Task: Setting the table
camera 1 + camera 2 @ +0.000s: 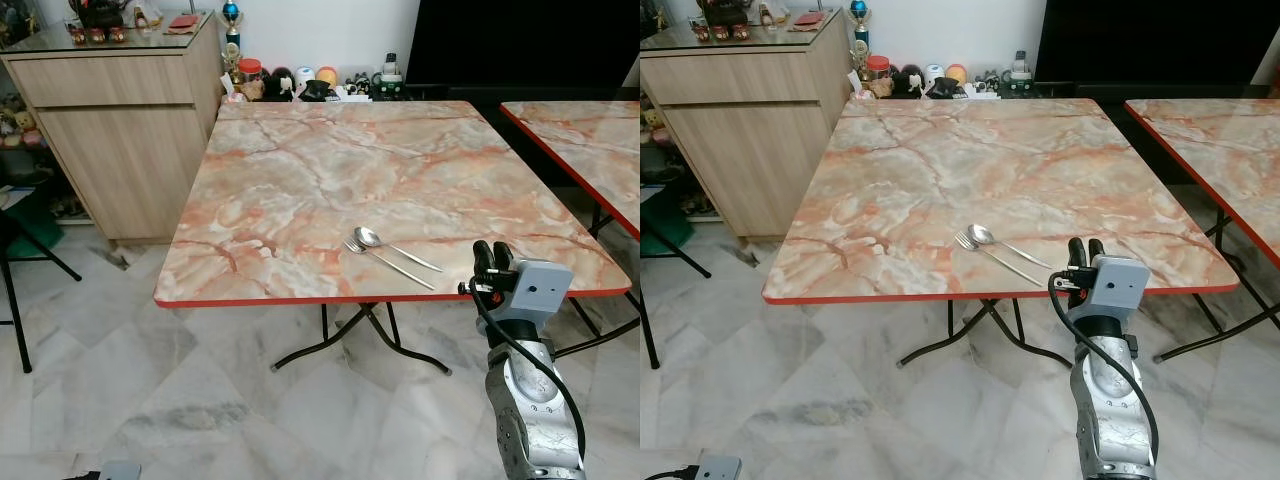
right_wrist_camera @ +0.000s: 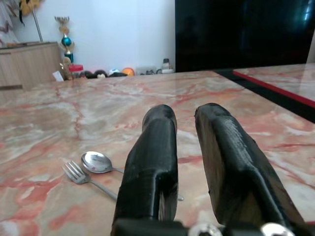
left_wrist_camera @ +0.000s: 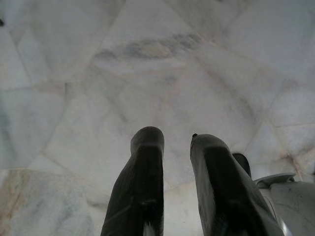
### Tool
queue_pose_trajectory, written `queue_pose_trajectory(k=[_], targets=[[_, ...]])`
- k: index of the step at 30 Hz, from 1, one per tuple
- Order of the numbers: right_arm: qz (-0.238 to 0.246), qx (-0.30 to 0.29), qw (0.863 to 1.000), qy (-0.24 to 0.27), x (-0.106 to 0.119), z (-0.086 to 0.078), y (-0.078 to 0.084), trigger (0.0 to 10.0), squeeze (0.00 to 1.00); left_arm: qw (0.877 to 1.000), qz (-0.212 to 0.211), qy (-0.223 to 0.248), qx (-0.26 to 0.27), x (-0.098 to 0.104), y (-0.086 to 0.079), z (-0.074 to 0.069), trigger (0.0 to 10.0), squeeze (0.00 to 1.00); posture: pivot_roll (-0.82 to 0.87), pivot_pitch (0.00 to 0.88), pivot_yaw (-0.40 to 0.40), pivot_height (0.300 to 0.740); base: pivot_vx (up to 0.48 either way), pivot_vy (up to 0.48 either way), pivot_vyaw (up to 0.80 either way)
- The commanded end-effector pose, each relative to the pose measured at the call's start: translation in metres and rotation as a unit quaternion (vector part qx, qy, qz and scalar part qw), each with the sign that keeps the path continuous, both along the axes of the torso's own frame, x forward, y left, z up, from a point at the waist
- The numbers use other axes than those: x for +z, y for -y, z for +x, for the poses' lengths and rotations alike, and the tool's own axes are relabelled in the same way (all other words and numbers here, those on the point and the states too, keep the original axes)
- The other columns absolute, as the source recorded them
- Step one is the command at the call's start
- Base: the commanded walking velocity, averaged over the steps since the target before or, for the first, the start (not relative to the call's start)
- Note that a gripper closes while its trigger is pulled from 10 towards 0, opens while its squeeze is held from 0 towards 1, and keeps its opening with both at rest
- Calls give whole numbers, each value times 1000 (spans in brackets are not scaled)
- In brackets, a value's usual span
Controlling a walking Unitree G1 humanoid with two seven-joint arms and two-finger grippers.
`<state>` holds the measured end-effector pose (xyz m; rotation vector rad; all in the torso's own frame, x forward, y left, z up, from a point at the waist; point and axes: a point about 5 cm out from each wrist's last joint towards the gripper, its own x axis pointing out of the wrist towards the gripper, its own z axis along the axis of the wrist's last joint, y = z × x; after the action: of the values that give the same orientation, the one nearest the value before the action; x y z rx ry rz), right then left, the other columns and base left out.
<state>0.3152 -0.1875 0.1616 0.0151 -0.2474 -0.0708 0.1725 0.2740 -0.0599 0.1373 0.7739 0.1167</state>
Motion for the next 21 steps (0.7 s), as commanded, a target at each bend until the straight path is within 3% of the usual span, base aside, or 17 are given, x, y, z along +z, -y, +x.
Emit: queue_pose_trajectory(k=[1, 16, 21], targets=[[-3, 2, 1000, -1, -1, -2, 0, 10000, 0, 1000, -2, -7, 7, -2, -2, -5, 10000, 0, -3, 98, 17, 740, 307, 0, 0], [-34, 16, 999, 1, 0, -2, -5, 10000, 0, 1000, -1, -4, 10, -1, -2, -4, 10000, 0, -3, 98, 16, 740, 306, 0, 0], [-45, 31, 999, 3, 1, -1, -10, 10000, 0, 1000, -1, -2, 9, -1, -2, -3, 10000, 0, -4, 99, 16, 740, 0, 0, 548]])
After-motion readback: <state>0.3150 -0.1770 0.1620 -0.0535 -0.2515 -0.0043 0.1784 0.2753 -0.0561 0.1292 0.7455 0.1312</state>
